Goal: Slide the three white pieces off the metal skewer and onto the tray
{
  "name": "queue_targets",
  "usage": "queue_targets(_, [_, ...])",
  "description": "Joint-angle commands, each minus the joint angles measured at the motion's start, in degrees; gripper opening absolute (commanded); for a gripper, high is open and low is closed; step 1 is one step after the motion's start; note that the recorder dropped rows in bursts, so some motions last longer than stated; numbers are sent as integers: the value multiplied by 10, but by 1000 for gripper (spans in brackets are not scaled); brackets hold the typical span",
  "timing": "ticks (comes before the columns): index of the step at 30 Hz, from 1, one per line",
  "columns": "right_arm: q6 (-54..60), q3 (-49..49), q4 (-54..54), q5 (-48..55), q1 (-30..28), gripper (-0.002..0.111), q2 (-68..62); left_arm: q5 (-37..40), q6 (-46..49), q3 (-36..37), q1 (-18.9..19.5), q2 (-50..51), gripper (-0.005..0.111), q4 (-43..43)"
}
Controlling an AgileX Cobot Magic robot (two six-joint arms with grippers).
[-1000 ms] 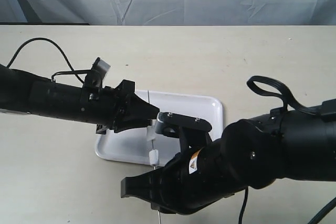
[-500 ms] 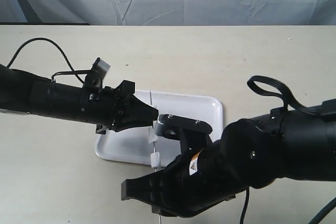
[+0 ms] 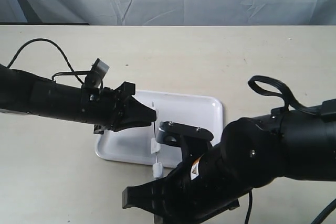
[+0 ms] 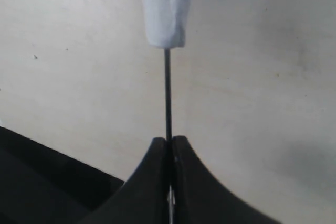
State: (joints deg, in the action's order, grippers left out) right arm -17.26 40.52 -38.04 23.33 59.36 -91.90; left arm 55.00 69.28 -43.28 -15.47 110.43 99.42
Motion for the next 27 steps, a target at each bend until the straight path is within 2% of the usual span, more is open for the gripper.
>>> queue_targets(1, [12, -2, -1, 3, 1, -1, 4, -12, 3, -1, -1, 2, 20, 5])
queue_targets(16, [12, -2, -32, 1, 80, -1, 4, -50, 3, -22, -1, 2, 19, 5])
queue_targets(21, [8, -2, -32, 19, 88, -1, 14, -60, 2, -35, -1, 2, 19, 5])
queue_targets(24, [5, -2, -13, 18, 87, -1, 31, -63, 2, -37, -1, 2, 19, 5])
queue_targets(27, [-94, -2, 114, 37, 87, -1, 39, -61, -2, -37, 5, 2, 19, 5])
